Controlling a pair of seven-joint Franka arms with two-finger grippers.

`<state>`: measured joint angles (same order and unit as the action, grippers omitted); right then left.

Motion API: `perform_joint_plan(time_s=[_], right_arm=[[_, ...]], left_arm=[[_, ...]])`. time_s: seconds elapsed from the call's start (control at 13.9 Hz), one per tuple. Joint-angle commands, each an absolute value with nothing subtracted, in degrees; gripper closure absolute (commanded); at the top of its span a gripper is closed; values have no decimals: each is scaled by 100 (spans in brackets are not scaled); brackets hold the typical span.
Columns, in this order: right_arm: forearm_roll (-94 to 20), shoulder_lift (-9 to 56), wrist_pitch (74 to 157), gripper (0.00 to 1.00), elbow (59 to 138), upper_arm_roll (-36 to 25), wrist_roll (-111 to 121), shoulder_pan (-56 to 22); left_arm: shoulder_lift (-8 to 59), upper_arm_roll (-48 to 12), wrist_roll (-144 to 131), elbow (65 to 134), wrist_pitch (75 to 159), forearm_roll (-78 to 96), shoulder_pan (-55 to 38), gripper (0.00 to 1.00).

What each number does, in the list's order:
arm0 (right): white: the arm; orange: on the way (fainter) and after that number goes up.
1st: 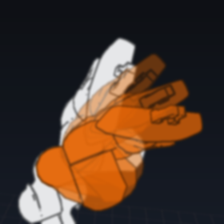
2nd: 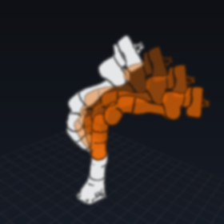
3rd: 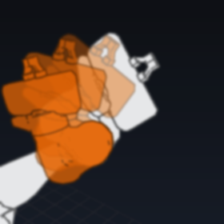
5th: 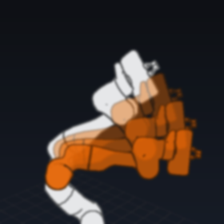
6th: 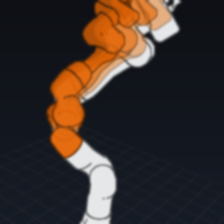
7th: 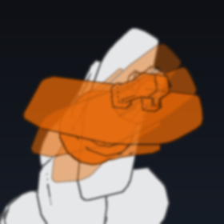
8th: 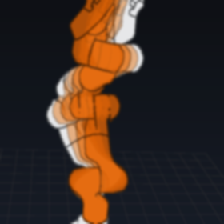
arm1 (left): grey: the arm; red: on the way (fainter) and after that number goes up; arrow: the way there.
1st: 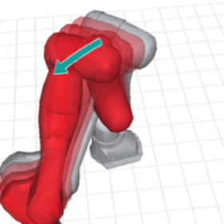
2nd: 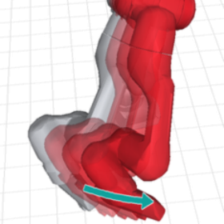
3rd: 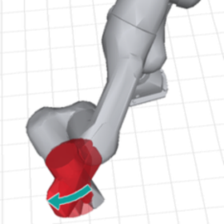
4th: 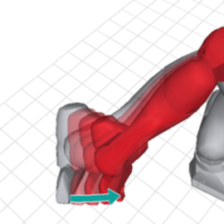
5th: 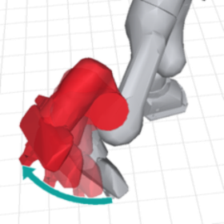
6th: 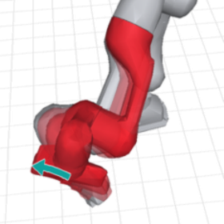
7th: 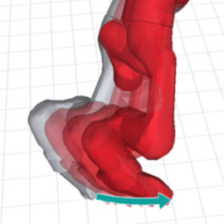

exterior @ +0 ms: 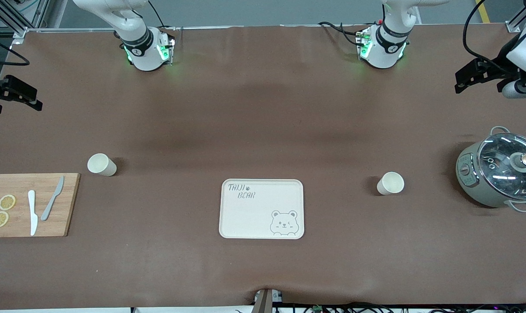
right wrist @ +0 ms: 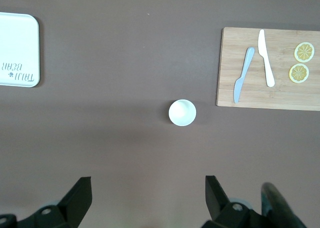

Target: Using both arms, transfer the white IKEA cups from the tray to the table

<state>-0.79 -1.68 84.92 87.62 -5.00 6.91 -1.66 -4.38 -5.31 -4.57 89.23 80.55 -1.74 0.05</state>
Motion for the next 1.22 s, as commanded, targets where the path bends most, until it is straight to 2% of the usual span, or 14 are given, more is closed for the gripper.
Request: perform_joint_plan(time_s=[0.0, 1.15], right_arm=[[35, -510, 8570, 0, 9106, -334, 677, -35], [-26, -202, 8587, 0, 8824, -396, 668, 167]], left_arm=[[-554, -536, -492, 8903, 7945, -53, 44, 0], [-457, -475, -334, 8613, 7963, -105, 61, 0]])
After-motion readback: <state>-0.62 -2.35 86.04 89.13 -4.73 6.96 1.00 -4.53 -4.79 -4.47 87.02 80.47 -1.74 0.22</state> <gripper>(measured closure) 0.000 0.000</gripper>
